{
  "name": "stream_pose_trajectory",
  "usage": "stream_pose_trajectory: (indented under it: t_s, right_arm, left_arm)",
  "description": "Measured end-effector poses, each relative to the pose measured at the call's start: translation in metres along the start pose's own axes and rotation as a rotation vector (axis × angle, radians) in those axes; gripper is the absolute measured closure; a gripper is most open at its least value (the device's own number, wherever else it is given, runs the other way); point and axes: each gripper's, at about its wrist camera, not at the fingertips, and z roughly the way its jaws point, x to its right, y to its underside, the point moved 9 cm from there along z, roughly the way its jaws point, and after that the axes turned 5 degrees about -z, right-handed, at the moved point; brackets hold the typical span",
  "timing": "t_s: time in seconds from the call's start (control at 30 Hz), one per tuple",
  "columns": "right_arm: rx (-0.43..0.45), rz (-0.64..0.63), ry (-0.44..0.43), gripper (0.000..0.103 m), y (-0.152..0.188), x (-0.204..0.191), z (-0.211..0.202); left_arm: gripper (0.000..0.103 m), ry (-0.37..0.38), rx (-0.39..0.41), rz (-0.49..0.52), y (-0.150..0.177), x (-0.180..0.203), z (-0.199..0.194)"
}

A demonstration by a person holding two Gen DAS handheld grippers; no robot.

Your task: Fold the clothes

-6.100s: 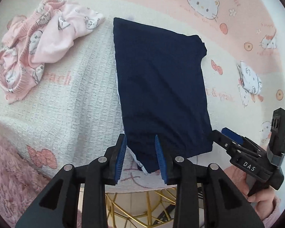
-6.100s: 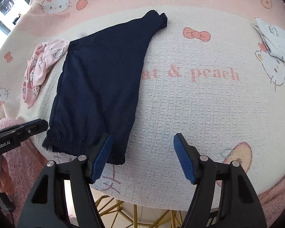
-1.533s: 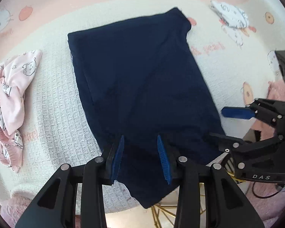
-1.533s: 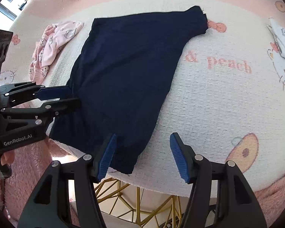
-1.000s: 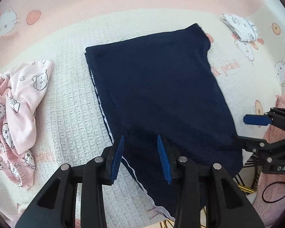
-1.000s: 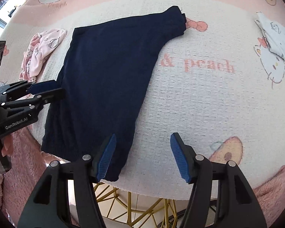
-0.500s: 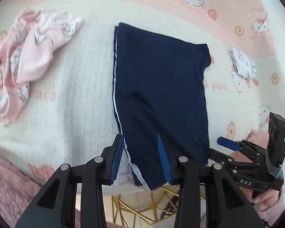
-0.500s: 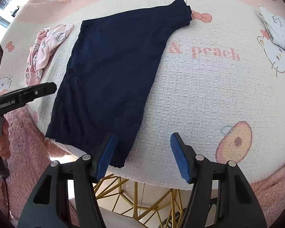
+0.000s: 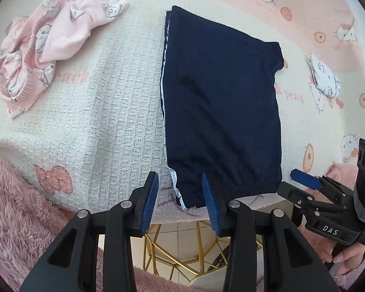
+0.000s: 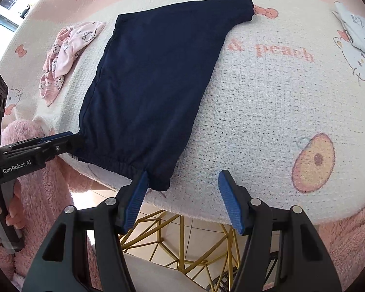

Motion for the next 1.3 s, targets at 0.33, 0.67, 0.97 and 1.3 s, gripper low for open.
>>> stream_pose_trajectory:
  t_s: [0.33,0.67,0.97,1.3]
  right_arm:
    - [0.017,0.103,-0.167,0.039,-0.005,0.01,0.023]
    - [0.055,0.079,-0.236,0.055,-0.031,-0.12,0.05]
    - [0.074,0.057,-0.253,0.088,-0.021,-0.099,0.042]
    - [0.083,0.049,-0.292,0.09,0.019,-0.08,-0.031]
  left_arm:
    - [0.064,0.093,-0.079,-0.1,0.017,-0.005,0.02]
    - [0.071,0.102,-0.048,-0.072,0.013,0.018,0.04]
    - [0.08,0.131,-0.026,-0.077,0.03,-0.007,0.0]
    - [0.082,0.18,-0.022,-0.03,0.072,0.006,-0.051]
